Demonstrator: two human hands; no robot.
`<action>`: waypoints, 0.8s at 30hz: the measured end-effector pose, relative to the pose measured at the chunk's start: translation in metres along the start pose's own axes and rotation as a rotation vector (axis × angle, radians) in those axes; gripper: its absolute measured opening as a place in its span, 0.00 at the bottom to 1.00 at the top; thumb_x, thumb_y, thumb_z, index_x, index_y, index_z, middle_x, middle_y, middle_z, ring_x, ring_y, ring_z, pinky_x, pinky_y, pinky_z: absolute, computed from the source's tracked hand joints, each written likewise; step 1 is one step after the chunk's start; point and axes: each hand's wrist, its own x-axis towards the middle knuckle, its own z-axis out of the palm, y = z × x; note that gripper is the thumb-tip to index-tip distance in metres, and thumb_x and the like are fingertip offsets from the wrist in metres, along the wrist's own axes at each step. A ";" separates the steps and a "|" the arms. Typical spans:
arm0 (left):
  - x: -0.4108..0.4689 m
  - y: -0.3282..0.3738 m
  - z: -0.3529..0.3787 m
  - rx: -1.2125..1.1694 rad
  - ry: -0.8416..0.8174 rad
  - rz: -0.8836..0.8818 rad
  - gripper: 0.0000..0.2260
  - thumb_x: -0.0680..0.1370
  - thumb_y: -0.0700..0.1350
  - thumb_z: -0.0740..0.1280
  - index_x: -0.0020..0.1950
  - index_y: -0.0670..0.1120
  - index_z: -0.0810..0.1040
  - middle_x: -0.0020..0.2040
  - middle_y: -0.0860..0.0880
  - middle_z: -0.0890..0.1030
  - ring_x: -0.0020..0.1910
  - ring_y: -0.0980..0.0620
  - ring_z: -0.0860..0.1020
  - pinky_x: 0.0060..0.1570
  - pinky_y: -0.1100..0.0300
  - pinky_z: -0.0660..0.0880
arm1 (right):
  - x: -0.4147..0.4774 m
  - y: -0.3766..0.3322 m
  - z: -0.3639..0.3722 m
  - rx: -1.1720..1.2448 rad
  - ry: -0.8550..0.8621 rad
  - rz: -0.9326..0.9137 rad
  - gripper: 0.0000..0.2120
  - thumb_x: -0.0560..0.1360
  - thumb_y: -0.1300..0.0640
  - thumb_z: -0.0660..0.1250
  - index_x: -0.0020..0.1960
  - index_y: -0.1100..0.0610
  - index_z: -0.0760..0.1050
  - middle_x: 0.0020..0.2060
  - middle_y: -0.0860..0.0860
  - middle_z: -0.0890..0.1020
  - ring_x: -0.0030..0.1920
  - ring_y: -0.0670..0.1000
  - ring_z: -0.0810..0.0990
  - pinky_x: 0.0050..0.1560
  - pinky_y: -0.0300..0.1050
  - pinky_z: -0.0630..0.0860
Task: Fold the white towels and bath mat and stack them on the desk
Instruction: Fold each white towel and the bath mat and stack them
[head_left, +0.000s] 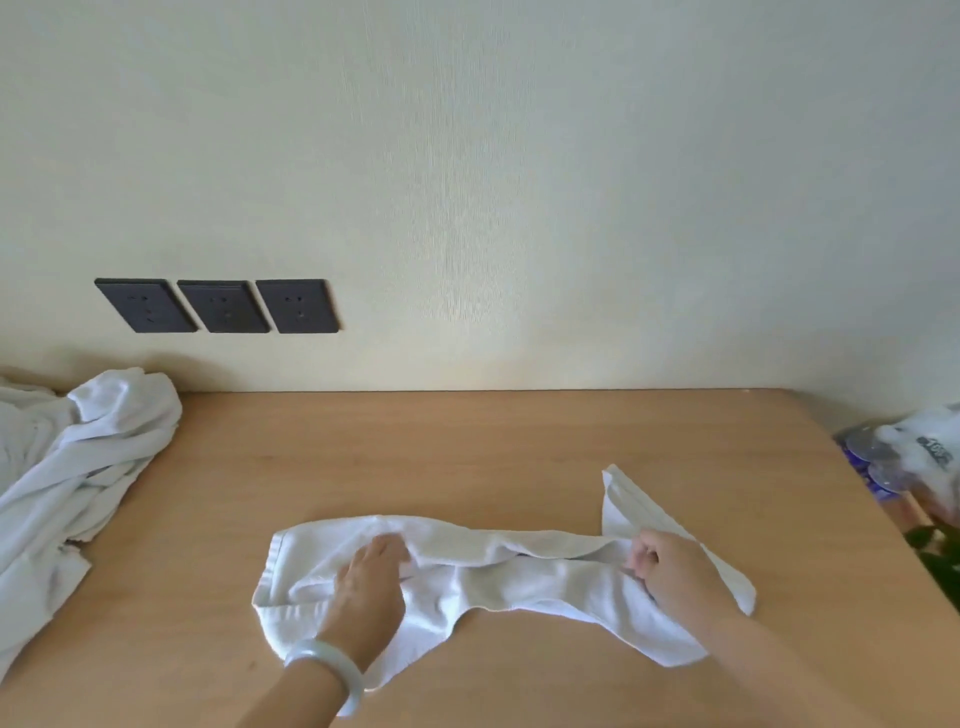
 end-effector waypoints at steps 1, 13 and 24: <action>0.007 0.002 -0.004 -0.017 0.041 -0.057 0.22 0.73 0.30 0.53 0.60 0.51 0.70 0.59 0.54 0.70 0.59 0.50 0.70 0.59 0.59 0.64 | 0.006 -0.003 -0.003 0.032 0.053 0.002 0.13 0.75 0.66 0.57 0.36 0.54 0.73 0.31 0.49 0.78 0.34 0.52 0.77 0.36 0.48 0.72; 0.059 -0.004 -0.024 -0.103 -0.207 -0.360 0.06 0.80 0.43 0.56 0.53 0.46 0.70 0.31 0.45 0.75 0.30 0.47 0.75 0.35 0.57 0.74 | 0.064 -0.009 0.031 -0.233 -0.007 0.089 0.07 0.78 0.53 0.59 0.54 0.54 0.66 0.41 0.51 0.76 0.49 0.57 0.76 0.42 0.45 0.70; 0.074 0.025 -0.119 -0.759 0.387 -0.393 0.11 0.66 0.39 0.77 0.35 0.44 0.74 0.32 0.45 0.74 0.35 0.45 0.74 0.43 0.46 0.77 | 0.078 -0.045 -0.069 0.886 0.266 0.102 0.16 0.75 0.63 0.67 0.34 0.56 0.63 0.38 0.58 0.72 0.40 0.54 0.74 0.42 0.51 0.76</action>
